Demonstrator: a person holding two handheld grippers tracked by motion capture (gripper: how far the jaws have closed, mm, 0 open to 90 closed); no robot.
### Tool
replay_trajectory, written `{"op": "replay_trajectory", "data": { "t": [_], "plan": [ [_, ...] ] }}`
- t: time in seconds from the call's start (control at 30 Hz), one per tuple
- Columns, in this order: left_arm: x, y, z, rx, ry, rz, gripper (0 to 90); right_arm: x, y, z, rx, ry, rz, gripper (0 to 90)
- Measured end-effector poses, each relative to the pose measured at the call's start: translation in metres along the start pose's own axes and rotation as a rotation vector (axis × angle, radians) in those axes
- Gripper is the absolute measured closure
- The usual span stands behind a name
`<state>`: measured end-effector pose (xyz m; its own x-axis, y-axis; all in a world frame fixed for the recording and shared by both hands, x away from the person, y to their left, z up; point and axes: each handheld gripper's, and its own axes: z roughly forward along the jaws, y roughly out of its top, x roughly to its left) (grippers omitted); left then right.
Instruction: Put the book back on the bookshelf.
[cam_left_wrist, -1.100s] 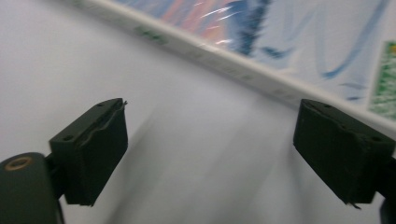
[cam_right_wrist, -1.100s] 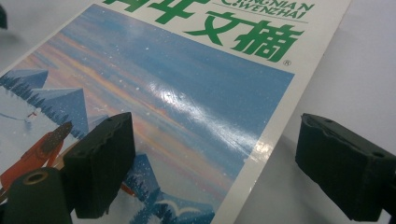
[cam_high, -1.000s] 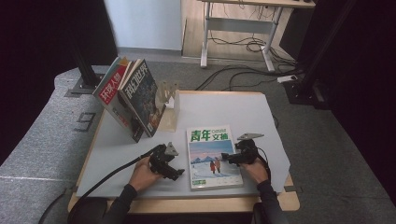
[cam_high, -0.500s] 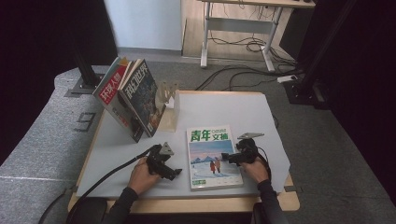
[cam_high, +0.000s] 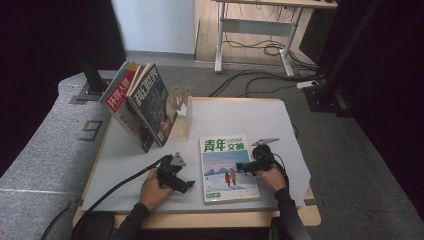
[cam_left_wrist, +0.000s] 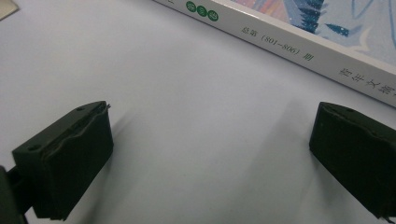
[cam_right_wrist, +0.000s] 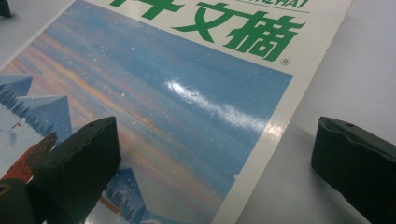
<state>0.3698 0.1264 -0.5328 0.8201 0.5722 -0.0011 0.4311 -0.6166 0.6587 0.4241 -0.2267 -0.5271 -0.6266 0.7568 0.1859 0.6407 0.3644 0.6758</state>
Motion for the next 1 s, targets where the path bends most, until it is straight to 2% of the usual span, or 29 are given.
{"op": "replay_trajectory", "data": {
  "t": [0.37, 0.63, 0.9, 1.0],
  "plan": [
    [0.000, 0.000, 0.000, -0.001, 0.000, -0.001, 0.0, -0.013, 0.023, 0.011, 0.087, 0.023, -0.026, 0.0],
    [0.000, 0.000, 0.000, -0.003, 0.000, -0.001, 0.0, -0.015, 0.037, 0.019, 0.148, 0.030, -0.036, 0.0],
    [0.000, 0.000, 0.000, -0.002, 0.000, -0.001, 0.0, -0.014, 0.039, 0.020, 0.143, 0.038, -0.037, 2.3],
    [0.000, 0.000, 0.000, -0.002, 0.000, -0.001, 0.0, -0.016, 0.039, 0.016, 0.112, 0.073, -0.018, 4.5]
  ]
}}
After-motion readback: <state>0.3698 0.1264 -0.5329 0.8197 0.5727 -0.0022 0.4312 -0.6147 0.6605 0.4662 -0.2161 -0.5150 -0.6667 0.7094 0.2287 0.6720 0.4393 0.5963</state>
